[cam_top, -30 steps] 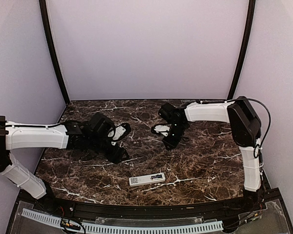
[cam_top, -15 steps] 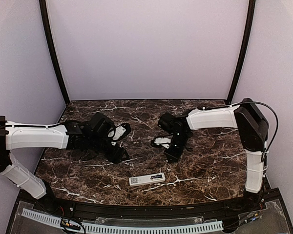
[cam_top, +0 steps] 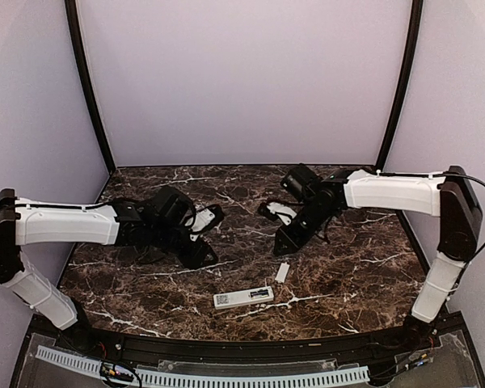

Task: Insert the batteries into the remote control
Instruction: Move the right arm with the battery cover to the center of the board.

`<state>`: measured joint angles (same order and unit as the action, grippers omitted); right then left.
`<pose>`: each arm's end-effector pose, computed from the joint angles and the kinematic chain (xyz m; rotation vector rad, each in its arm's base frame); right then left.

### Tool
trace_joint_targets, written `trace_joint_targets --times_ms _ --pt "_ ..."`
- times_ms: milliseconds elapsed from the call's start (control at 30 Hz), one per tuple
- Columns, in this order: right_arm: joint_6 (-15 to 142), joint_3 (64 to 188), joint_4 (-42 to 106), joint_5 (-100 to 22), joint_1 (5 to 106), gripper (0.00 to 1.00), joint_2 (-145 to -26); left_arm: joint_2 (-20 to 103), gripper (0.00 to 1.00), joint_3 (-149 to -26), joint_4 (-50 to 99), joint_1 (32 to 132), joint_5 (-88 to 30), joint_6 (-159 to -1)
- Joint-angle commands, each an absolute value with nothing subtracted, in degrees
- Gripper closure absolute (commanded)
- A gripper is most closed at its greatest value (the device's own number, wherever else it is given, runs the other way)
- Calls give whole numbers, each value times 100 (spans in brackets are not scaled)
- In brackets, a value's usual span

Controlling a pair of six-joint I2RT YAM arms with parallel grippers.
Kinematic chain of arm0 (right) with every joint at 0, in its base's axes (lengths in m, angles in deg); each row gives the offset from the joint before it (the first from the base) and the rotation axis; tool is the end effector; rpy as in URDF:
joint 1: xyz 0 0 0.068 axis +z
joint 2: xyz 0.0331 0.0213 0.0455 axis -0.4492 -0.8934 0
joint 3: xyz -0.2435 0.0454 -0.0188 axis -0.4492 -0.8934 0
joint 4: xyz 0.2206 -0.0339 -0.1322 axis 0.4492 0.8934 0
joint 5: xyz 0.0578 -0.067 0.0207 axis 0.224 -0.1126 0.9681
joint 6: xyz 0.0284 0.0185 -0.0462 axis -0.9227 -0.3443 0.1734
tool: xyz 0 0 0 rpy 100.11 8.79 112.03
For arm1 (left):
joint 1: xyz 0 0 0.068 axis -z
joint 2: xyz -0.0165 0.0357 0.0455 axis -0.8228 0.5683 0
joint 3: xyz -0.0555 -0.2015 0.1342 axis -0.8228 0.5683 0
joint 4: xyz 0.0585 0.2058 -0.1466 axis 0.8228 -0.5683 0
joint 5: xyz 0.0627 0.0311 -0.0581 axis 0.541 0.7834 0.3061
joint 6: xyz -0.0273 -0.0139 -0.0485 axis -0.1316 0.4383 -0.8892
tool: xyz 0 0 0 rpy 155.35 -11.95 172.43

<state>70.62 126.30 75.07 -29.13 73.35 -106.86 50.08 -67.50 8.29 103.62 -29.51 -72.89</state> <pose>0.2340 0.2653 0.1867 -1.2139 2.6145 0.5970 0.2033 -0.2369 0.1889 0.9932 2.2481 -0.5974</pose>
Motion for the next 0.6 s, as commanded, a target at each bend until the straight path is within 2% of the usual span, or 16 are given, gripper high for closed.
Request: trace_joint_targets --times_ms 0,200,267,400,567 --pt "5964 12123 6636 -2853 6744 80 -10362 5305 60 -7294 1223 10590 -3311 -6953" --pt "5373 11438 6047 -2940 6432 81 -10169 6462 68 -8512 1094 11413 -3329 -6482" --pt "5283 11291 5856 -2840 6380 81 -10139 6893 73 -8912 1037 11591 -3362 -6385" --pt "5187 11068 5516 -2808 6349 79 -10161 7616 88 -9499 982 11755 -3389 -6315" --pt "5034 10832 5060 -2634 6267 79 -10327 8224 96 -9974 879 11764 -3331 -6270"
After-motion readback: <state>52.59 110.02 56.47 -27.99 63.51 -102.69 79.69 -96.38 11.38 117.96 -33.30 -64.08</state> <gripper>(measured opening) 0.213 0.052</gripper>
